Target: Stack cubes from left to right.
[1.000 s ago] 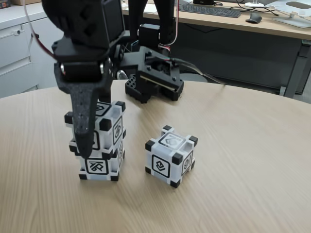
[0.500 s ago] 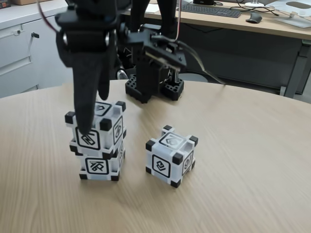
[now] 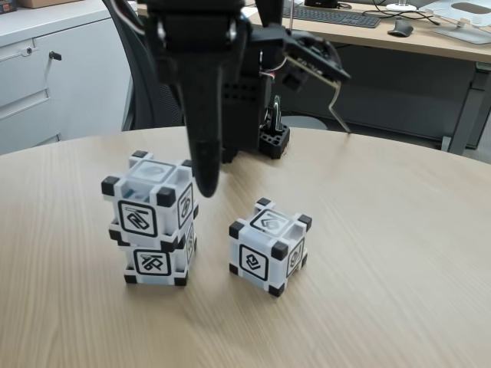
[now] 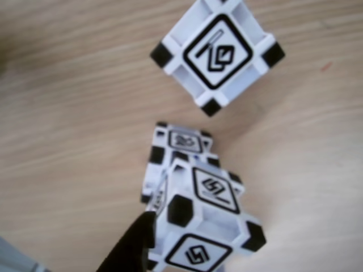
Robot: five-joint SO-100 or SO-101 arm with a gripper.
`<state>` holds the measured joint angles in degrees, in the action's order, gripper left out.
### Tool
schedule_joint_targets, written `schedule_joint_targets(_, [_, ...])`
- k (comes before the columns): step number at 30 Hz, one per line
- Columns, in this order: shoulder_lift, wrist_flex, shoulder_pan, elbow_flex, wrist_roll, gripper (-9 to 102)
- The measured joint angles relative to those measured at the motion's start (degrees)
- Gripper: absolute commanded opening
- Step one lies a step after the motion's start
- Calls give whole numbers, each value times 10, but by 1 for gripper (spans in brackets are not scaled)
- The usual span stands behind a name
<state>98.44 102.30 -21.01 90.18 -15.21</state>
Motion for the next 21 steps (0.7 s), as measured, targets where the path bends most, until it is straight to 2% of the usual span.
schedule_joint_targets(9, [0,3,79,0,92,50])
schedule_joint_targets(21, [0,3,81,0,283,50])
